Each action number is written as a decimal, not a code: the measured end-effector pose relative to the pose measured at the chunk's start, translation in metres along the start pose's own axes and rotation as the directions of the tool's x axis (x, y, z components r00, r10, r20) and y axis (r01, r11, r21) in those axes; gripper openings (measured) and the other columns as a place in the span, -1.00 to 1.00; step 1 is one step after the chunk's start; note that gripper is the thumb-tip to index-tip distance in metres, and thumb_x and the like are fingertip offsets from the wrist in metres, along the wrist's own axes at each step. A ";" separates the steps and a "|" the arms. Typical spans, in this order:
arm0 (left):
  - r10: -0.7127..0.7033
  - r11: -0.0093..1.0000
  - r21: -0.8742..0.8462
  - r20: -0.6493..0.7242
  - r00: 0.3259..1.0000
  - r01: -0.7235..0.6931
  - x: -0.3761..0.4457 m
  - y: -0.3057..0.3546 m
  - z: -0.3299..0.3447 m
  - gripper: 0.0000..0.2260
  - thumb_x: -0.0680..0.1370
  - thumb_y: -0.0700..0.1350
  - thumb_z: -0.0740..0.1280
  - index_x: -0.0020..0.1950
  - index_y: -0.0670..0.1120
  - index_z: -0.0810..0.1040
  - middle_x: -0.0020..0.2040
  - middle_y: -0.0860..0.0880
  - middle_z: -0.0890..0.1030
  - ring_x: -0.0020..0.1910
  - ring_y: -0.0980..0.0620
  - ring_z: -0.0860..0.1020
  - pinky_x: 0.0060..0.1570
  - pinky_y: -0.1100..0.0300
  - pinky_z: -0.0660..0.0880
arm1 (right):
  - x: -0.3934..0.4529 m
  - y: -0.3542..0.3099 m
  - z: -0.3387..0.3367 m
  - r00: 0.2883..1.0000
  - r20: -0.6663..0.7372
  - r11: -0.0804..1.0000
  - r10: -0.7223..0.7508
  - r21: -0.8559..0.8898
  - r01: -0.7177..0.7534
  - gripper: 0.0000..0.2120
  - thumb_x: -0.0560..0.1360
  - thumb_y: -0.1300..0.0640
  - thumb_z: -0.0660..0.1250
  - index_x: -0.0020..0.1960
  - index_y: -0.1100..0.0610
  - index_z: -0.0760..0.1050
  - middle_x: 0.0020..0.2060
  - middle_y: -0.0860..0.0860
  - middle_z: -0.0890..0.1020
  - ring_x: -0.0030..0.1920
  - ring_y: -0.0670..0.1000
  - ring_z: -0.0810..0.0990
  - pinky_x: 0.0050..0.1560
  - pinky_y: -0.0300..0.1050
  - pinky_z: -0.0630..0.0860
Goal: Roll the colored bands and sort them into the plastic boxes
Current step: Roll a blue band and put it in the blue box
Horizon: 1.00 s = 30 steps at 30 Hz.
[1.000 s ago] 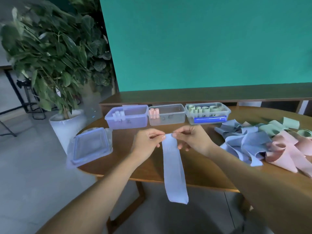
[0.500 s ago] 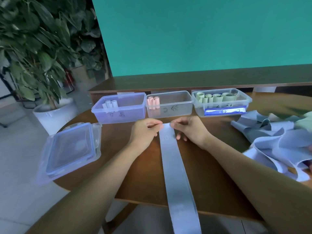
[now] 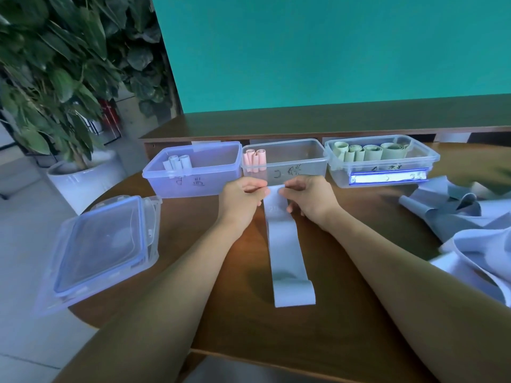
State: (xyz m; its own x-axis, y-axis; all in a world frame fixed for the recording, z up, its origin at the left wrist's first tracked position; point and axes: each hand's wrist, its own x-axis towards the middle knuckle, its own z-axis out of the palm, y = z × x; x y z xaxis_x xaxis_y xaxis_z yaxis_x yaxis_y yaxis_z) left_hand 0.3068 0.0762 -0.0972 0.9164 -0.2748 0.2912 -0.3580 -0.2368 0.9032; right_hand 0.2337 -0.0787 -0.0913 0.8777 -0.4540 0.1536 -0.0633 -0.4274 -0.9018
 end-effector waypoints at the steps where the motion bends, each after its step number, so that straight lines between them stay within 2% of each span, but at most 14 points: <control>1: 0.002 1.000 0.006 0.000 1.000 -0.002 0.001 -0.001 0.001 -0.87 0.52 -0.13 0.49 0.06 -0.03 0.71 -0.12 0.11 0.70 -0.28 0.18 0.63 -0.22 0.43 0.51 | 0.002 0.000 0.001 1.000 -0.004 1.000 0.003 -0.023 -0.003 -0.76 0.57 0.12 0.43 0.21 0.15 0.61 -0.28 0.01 0.64 -0.57 -0.19 0.51 -0.50 -0.41 0.38; 5: -0.005 0.996 0.084 0.001 1.000 0.005 0.001 -0.004 0.002 -0.85 0.52 -0.13 0.48 0.08 -0.04 0.70 -0.09 0.04 0.71 -0.29 0.23 0.62 -0.26 0.50 0.47 | 0.004 0.004 0.003 1.000 -0.023 0.998 0.005 -0.067 -0.007 -0.73 0.55 0.10 0.45 0.22 0.12 0.62 -0.18 0.02 0.70 -0.46 -0.16 0.61 -0.46 -0.40 0.44; 8: -0.001 0.986 0.168 -0.003 1.000 0.002 -0.001 -0.004 0.001 -0.82 0.53 -0.11 0.47 0.13 -0.03 0.69 -0.03 0.02 0.71 -0.23 0.19 0.63 -0.24 0.51 0.48 | -0.002 0.004 -0.001 0.999 -0.036 0.998 0.002 -0.056 -0.004 -0.72 0.55 0.13 0.44 0.25 0.13 0.59 -0.09 0.04 0.70 -0.46 -0.18 0.61 -0.44 -0.41 0.45; 10: 0.004 0.981 0.194 -0.001 1.000 -0.004 -0.005 -0.003 -0.001 -0.79 0.54 -0.10 0.46 0.17 -0.04 0.66 0.03 0.02 0.70 -0.13 0.15 0.64 -0.15 0.47 0.52 | -0.009 0.003 -0.004 0.999 -0.045 0.998 0.000 -0.056 -0.003 -0.73 0.56 0.13 0.42 0.25 0.13 0.57 -0.11 0.02 0.70 -0.43 -0.17 0.63 -0.41 -0.43 0.46; 13: 0.008 0.967 0.253 0.016 1.000 -0.012 -0.016 0.000 -0.005 -0.77 0.56 -0.07 0.45 0.21 -0.02 0.64 0.13 0.04 0.66 0.02 0.13 0.61 0.09 0.30 0.54 | -0.028 0.002 -0.011 0.999 -0.040 0.996 -0.010 -0.089 0.006 -0.74 0.58 0.07 0.40 0.25 0.07 0.55 -0.17 -0.04 0.69 -0.34 -0.14 0.65 -0.34 -0.47 0.46; 15: 0.007 0.958 0.288 0.036 0.999 -0.017 -0.028 0.003 -0.010 -0.75 0.56 -0.07 0.45 0.23 -0.02 0.63 0.16 0.05 0.65 0.02 0.18 0.56 0.08 0.34 0.46 | -0.043 0.002 -0.017 0.999 -0.022 0.992 -0.039 -0.118 0.036 -0.72 0.58 0.04 0.41 0.26 0.06 0.56 -0.12 -0.06 0.70 -0.24 -0.13 0.67 -0.18 -0.42 0.50; 18: 0.013 0.940 0.339 0.071 0.997 -0.037 -0.052 0.007 -0.021 -0.76 0.56 -0.08 0.44 0.23 -0.01 0.64 0.16 0.07 0.66 0.02 0.22 0.55 0.12 0.35 0.42 | -0.070 0.001 -0.025 0.995 0.042 0.982 -0.089 -0.162 0.094 -0.74 0.57 0.01 0.42 0.24 0.02 0.60 0.03 -0.05 0.69 -0.02 -0.09 0.67 0.11 -0.23 0.58; 20: 0.023 0.927 0.370 0.101 0.995 -0.059 -0.073 0.013 -0.029 -0.76 0.57 -0.06 0.43 0.24 0.03 0.64 0.16 0.11 0.66 0.02 0.25 0.54 0.10 0.37 0.41 | -0.092 0.000 -0.031 0.990 0.079 0.977 -0.121 -0.169 0.133 -0.78 0.56 0.01 0.44 0.18 -0.01 0.64 0.06 -0.08 0.69 0.07 -0.10 0.64 0.23 -0.15 0.56; 22: 0.021 0.935 0.349 0.124 0.992 -0.064 -0.097 0.019 -0.037 -0.79 0.56 -0.05 0.44 0.20 0.06 0.66 0.11 0.17 0.66 0.01 0.29 0.56 0.12 0.38 0.45 | -0.114 0.000 -0.035 0.981 0.094 0.970 -0.169 -0.161 0.182 -0.83 0.54 0.01 0.45 0.12 -0.02 0.67 0.02 -0.14 0.71 0.06 -0.15 0.65 0.24 -0.16 0.55; 25: 0.050 0.973 0.213 0.163 0.985 -0.084 -0.135 0.029 -0.052 -0.85 0.54 -0.06 0.45 0.10 0.09 0.70 0.00 0.22 0.69 0.02 0.32 0.60 0.17 0.28 0.52 | -0.153 -0.004 -0.042 0.960 0.153 0.957 -0.232 -0.138 0.254 -0.87 0.53 0.01 0.47 0.06 -0.04 0.69 -0.06 -0.21 0.71 -0.01 -0.22 0.65 0.12 -0.28 0.50; 28: 0.104 0.994 0.020 0.209 0.972 -0.111 -0.170 0.041 -0.065 -0.89 0.54 -0.12 0.47 0.05 0.01 0.72 -0.04 0.15 0.72 -0.03 0.20 0.65 0.08 0.22 0.55 | -0.192 -0.010 -0.047 0.930 0.253 0.956 -0.268 -0.054 0.290 -0.87 0.50 0.00 0.50 0.03 -0.03 0.70 -0.13 -0.21 0.72 -0.10 -0.20 0.66 0.03 -0.35 0.49; 30: 0.134 0.991 -0.010 0.241 0.961 -0.136 -0.192 0.047 -0.068 -0.90 0.51 -0.14 0.50 0.01 -0.03 0.73 -0.09 0.11 0.72 -0.09 0.15 0.66 -0.01 0.24 0.56 | -0.209 -0.013 -0.051 0.904 0.319 0.952 -0.285 -0.017 0.306 -0.86 0.46 -0.03 0.50 -0.01 -0.02 0.70 -0.16 -0.17 0.73 -0.13 -0.14 0.67 0.02 -0.28 0.53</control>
State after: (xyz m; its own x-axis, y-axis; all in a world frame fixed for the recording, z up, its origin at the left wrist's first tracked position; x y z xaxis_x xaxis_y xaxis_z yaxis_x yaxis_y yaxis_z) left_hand 0.1259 0.1814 -0.0889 0.7899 -0.5200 0.3249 -0.4771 -0.1885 0.8584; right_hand 0.0270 -0.0183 -0.0909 0.9629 -0.0397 0.2669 0.2000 -0.5589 -0.8048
